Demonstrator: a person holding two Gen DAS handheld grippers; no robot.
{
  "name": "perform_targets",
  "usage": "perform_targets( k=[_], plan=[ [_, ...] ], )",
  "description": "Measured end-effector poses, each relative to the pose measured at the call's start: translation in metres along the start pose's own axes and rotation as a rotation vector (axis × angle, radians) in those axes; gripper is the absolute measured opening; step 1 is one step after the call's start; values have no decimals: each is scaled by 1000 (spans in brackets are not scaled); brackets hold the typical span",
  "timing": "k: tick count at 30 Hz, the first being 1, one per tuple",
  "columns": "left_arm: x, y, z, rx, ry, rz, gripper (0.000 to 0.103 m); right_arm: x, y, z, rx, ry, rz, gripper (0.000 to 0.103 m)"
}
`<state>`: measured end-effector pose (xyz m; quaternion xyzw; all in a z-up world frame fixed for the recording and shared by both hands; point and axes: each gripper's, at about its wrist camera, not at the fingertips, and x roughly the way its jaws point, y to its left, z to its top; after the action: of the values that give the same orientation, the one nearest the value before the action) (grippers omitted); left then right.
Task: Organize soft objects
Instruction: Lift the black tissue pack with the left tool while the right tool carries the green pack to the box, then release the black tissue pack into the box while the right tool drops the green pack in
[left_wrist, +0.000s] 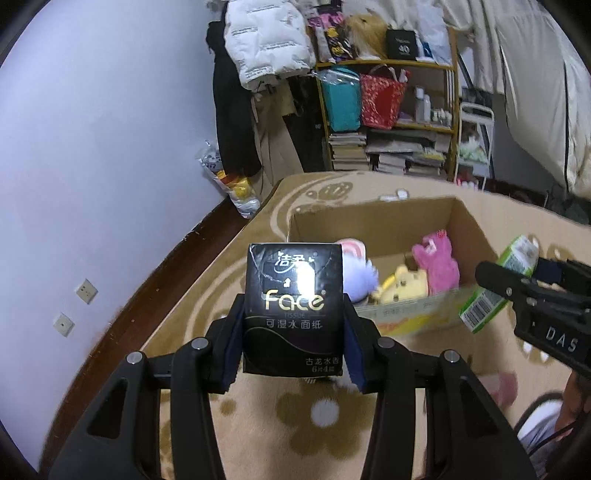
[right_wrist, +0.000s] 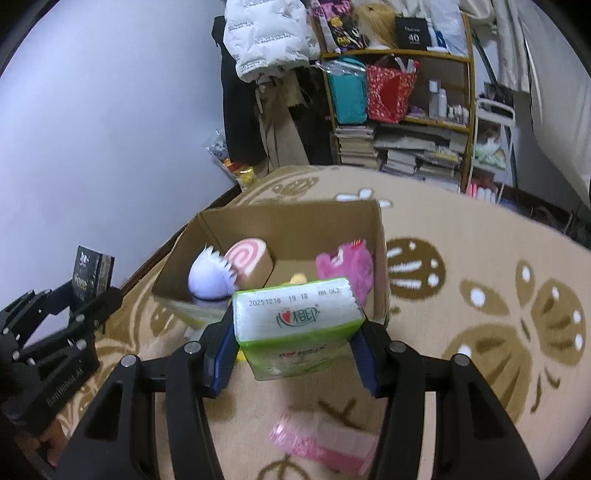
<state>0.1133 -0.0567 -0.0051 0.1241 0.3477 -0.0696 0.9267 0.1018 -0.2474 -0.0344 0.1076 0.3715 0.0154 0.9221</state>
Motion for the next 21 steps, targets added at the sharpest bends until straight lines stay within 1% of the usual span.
perform_targets(
  k=[2,5,9,12,18,21],
  plan=[
    [6,-1,8,4,1,1,45,3,-2,7,-7,-11,-7,58],
    [13,-5,18,32,-21,24,45,8,-8,21,3,-22,-3,57],
    [25,-7,31,23,-24,6,45,13,-11,36,-10,-39,0,57],
    [35,-10,39,39,-33,19,45,18,-12,45,-28,-44,2,57],
    [55,-14,46,61,-43,29,45,35,-13,54,-45,-32,21,57],
    [64,-15,47,67,-42,30,45,44,-13,54,-52,-22,25,57]
  ],
)
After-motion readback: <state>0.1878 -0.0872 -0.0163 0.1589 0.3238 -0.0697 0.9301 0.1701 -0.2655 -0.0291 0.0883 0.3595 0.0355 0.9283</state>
